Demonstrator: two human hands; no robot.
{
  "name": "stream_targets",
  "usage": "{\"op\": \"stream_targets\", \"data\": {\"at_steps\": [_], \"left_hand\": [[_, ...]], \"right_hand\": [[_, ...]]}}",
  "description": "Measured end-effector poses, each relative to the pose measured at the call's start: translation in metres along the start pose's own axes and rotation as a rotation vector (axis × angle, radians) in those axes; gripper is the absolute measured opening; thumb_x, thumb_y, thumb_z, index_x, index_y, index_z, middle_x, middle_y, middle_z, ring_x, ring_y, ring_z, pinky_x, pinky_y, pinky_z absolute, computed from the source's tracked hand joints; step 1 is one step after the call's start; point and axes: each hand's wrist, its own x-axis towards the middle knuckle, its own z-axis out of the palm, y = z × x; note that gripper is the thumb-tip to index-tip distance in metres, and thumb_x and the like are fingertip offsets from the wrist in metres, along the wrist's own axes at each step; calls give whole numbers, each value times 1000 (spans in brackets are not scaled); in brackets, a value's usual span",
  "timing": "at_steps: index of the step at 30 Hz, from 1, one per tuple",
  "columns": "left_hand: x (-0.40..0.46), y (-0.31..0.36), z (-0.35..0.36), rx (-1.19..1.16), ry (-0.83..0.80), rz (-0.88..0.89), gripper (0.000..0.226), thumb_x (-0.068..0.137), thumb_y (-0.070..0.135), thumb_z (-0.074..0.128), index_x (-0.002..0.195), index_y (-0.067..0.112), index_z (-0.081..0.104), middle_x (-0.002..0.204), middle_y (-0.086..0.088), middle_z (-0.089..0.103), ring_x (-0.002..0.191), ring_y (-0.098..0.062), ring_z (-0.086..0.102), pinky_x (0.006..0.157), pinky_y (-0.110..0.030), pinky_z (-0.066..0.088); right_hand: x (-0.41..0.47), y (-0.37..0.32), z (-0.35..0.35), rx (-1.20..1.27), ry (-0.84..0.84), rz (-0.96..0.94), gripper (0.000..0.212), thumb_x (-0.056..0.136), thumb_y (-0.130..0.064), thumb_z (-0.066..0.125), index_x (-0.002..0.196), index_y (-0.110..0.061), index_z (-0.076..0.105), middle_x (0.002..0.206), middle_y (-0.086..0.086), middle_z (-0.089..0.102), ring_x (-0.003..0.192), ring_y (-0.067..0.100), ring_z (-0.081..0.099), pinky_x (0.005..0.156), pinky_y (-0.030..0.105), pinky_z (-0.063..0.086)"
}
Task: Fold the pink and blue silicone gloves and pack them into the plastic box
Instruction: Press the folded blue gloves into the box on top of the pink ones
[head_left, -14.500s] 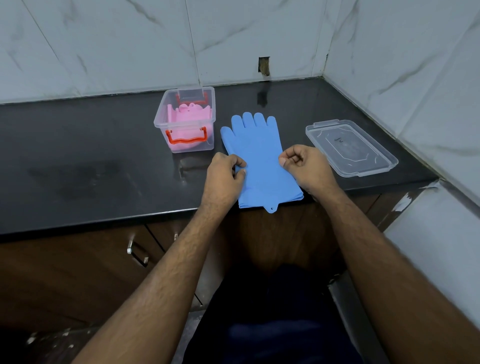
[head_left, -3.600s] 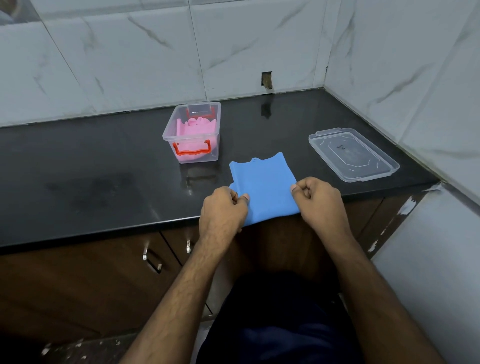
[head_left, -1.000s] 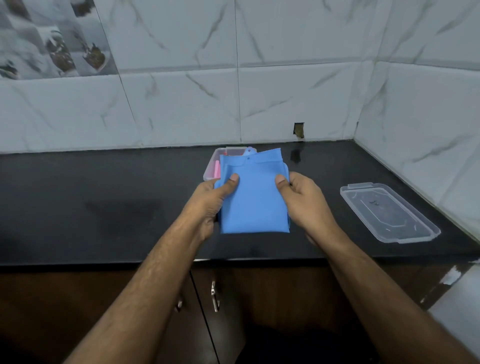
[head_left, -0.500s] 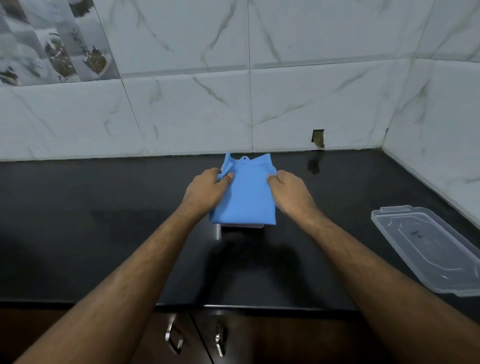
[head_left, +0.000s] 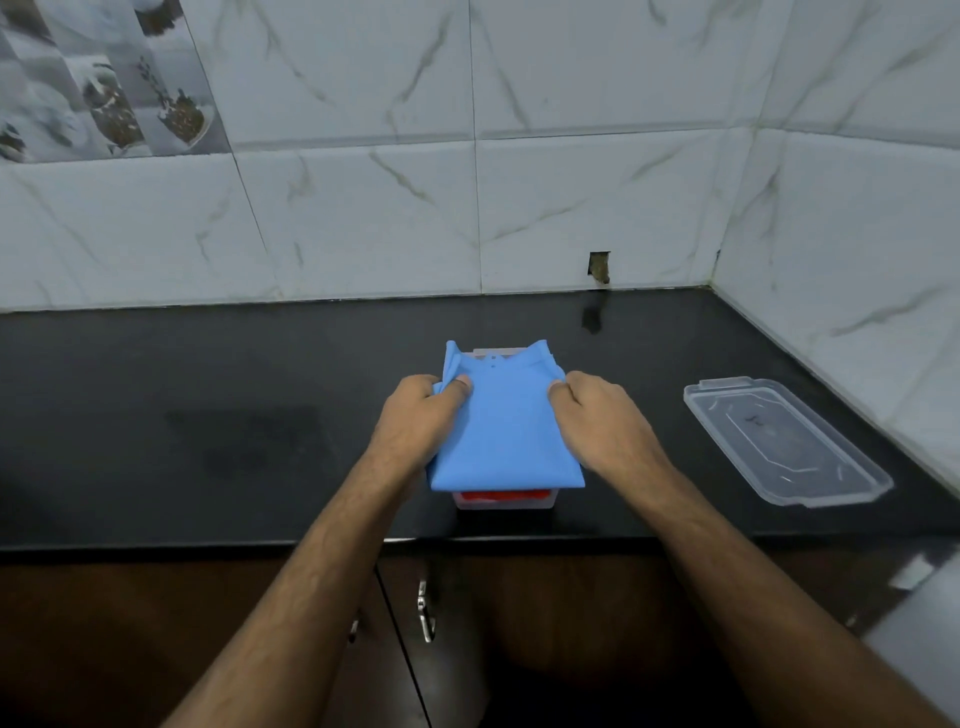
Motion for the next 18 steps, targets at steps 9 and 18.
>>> {"op": "stream_targets", "data": {"at_steps": [9, 18], "left_hand": [[-29, 14, -2, 16, -147, -3, 29, 99, 37, 61, 86, 11, 61, 68, 2, 60, 41, -8, 46, 39, -20, 29], [1, 34, -2, -163, -214, -23, 29, 101, 37, 64, 110, 10, 69, 93, -2, 79, 62, -11, 65, 46, -21, 42]], "right_hand": [[-31, 4, -28, 20, -32, 9, 39, 106, -32, 33, 72, -15, 40, 75, 2, 55, 64, 16, 48, 56, 32, 36], [-12, -15, -46, -18, 242, -48, 41, 107, -37, 29, 71, -19, 37, 73, -1, 52, 67, 21, 50, 60, 36, 33]]}}
